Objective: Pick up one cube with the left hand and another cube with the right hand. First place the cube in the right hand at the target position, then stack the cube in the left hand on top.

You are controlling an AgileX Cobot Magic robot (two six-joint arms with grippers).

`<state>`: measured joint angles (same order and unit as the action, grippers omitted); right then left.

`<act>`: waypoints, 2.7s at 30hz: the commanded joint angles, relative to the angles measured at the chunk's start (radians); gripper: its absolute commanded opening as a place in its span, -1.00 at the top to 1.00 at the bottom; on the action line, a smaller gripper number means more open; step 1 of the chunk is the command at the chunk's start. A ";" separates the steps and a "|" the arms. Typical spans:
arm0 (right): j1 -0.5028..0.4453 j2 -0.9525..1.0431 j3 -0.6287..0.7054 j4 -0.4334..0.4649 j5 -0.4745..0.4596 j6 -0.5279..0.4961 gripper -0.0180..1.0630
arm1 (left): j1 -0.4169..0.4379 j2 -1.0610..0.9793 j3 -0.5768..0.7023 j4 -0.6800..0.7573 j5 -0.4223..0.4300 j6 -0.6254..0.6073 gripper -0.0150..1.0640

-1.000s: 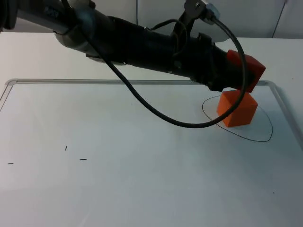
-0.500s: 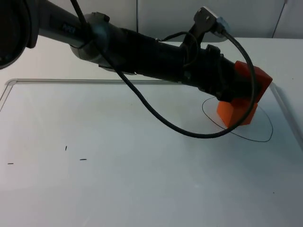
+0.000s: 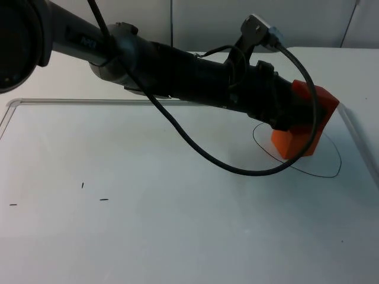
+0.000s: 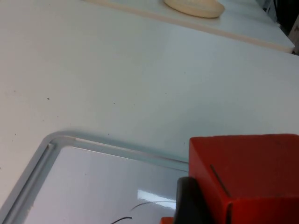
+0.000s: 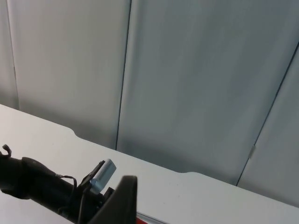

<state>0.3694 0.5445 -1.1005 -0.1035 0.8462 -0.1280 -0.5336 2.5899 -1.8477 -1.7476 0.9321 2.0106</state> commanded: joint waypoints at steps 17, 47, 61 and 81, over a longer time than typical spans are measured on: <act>0.000 -0.009 0.005 -0.006 -0.020 -0.010 -0.97 | -0.010 0.015 -0.003 0.003 -0.032 0.004 0.59; 0.000 -0.009 0.005 -0.002 -0.014 -0.014 -0.97 | -0.003 -0.028 -0.003 0.109 0.014 -0.085 -0.21; 0.000 -0.009 0.005 0.007 -0.014 -0.014 -0.97 | 0.015 -0.035 -0.003 0.103 -0.051 -0.082 -0.21; 0.000 -0.009 0.005 0.006 0.005 -0.032 -0.97 | 0.078 -0.095 -0.003 0.437 -0.025 -0.317 -0.21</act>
<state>0.3694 0.5445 -1.1005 -0.1015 0.8548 -0.1515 -0.4756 2.5246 -1.8492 -1.3951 0.9068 1.7896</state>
